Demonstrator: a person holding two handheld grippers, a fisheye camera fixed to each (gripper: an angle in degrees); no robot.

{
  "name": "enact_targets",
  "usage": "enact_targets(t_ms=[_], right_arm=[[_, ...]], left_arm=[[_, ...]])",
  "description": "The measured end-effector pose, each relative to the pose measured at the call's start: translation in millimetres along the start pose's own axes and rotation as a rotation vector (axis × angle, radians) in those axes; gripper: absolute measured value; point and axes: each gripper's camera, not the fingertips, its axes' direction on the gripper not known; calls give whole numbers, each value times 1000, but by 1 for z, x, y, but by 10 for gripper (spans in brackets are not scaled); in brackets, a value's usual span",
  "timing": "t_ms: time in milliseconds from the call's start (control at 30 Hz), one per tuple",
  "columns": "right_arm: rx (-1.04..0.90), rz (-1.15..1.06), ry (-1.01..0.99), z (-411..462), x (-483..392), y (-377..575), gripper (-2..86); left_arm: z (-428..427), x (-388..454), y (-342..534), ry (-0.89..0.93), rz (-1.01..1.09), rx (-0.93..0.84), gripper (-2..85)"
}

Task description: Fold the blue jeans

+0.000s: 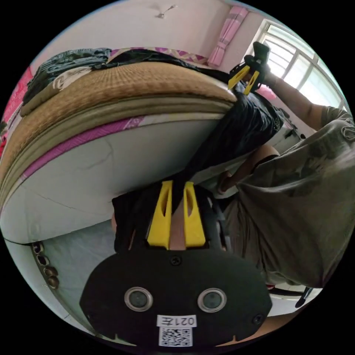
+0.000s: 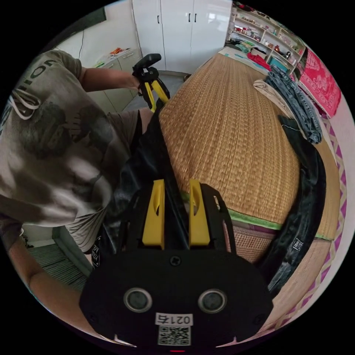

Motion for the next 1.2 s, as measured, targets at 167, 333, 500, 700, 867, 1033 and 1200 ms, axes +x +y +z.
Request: enact_targets(t_ms=[167, 333, 500, 700, 867, 1033, 1200], right_arm=[[40, 46, -21, -27, 2, 8, 69], [167, 0, -21, -87, -14, 21, -2], [281, 28, 80, -156, 5, 35, -9], [359, 244, 121, -165, 86, 68, -8], [97, 311, 48, -79, 144, 87, 58], [107, 387, -105, -49, 192, 139, 91], [119, 377, -293, -36, 219, 178, 72]], left_arm=[[-66, 19, -40, -8, 123, 5, -7], [-168, 46, -137, -31, 268, -86, -8], [-189, 21, -279, -30, 358, -291, -8], [-103, -107, -444, 103, 266, -600, -8], [-8, -180, -477, 353, 240, -794, -8], [27, -202, -488, 406, 238, -787, -9], [45, -207, -497, 410, 268, -797, -8]])
